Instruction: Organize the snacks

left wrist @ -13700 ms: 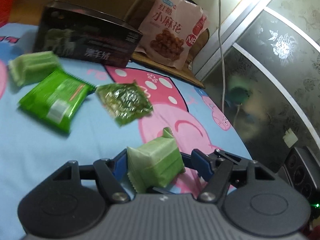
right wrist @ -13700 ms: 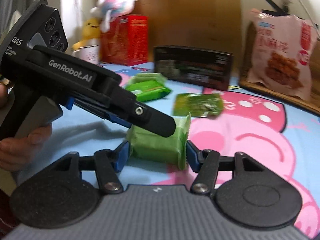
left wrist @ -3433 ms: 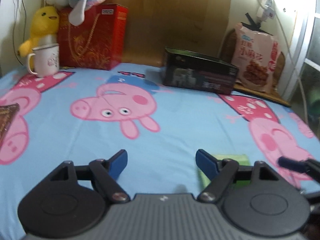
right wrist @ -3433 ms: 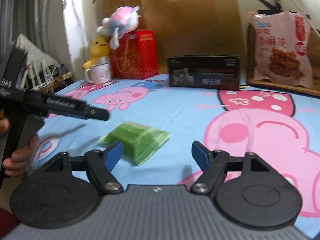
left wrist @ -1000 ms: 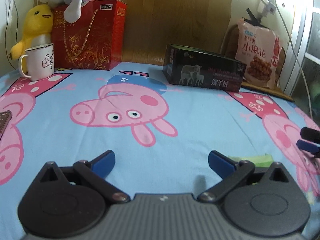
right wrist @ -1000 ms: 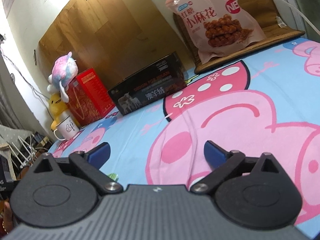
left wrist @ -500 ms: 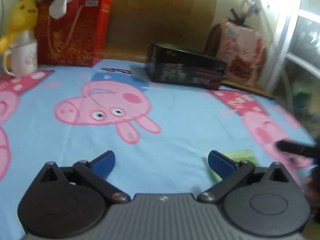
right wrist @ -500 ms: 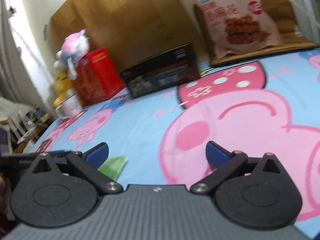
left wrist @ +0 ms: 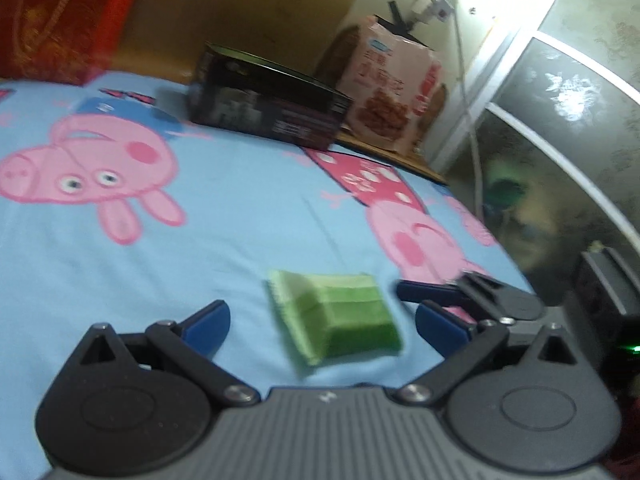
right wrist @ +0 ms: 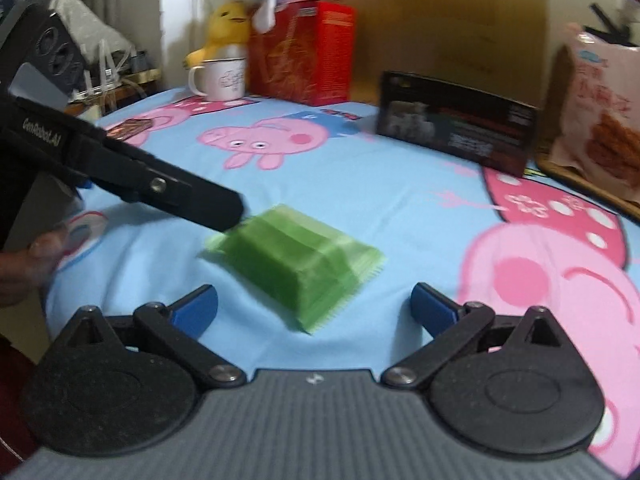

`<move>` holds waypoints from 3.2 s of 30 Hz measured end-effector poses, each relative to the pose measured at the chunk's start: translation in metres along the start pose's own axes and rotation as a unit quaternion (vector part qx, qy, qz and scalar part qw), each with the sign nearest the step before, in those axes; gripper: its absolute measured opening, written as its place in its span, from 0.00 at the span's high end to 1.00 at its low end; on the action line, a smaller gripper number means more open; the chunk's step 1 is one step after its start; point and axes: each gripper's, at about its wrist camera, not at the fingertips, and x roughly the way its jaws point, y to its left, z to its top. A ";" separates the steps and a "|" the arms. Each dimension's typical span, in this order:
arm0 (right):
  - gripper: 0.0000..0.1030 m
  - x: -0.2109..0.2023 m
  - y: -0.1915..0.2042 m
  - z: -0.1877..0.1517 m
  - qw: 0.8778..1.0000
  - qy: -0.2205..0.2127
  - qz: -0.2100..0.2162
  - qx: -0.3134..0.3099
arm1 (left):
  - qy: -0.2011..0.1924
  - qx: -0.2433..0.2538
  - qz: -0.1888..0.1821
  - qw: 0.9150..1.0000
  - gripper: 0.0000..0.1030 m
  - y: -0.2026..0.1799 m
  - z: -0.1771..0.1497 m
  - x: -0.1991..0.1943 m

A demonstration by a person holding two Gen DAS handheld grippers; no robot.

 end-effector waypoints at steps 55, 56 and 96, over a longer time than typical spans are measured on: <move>0.47 0.038 -0.123 0.164 0.991 -0.126 -0.039 0.009 | -0.084 0.038 -0.023 0.996 0.25 0.010 0.223 0.080; 0.48 0.049 -0.134 0.173 0.991 -0.124 -0.041 0.012 | -0.085 0.032 -0.016 0.996 0.25 0.014 0.233 0.090; 0.43 -0.021 -0.082 0.042 0.947 -0.168 -0.121 0.244 | -0.079 0.062 0.301 0.948 0.11 -0.053 0.048 0.055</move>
